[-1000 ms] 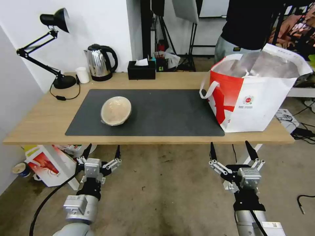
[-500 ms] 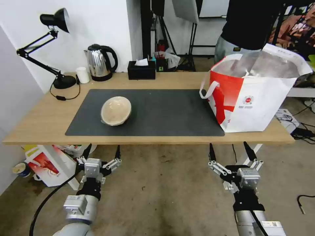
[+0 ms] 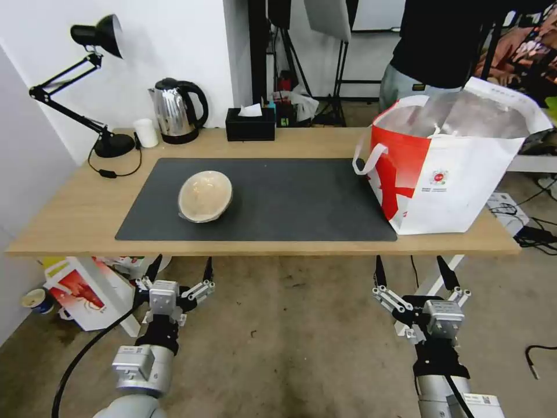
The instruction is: Pick up the trash from the table and place it into the takeout bag.
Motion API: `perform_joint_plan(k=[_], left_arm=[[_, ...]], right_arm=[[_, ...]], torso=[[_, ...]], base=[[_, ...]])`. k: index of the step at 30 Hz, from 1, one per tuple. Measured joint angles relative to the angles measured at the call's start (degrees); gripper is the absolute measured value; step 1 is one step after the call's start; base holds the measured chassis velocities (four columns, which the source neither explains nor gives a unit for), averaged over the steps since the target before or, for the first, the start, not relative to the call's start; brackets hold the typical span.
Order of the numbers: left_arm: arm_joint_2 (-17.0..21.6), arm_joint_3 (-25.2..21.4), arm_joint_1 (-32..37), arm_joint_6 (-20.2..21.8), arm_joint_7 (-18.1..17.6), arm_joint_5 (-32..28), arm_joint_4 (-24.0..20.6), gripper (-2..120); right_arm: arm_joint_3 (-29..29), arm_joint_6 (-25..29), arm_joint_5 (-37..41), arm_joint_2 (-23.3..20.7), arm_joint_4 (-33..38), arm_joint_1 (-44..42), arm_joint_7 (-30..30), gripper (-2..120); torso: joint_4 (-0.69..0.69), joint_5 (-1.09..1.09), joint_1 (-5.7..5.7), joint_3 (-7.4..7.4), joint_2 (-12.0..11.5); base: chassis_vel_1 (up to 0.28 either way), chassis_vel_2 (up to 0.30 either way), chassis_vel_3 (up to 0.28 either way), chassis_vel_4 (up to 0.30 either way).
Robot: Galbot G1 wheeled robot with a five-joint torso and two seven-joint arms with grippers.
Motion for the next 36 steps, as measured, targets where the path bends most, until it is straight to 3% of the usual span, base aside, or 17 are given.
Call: perform_joint_plan(k=[36], left_arm=[[0.0, 0.0, 0.0, 0.0, 0.0, 0.0, 0.0, 100]], right_arm=[[-0.2, -0.1, 0.0, 0.3, -0.1, 0.1, 0.1, 100]], torso=[[0.00, 0.00, 0.00, 0.00, 0.0]], base=[[0.000, 0.000, 0.000, 0.000]])
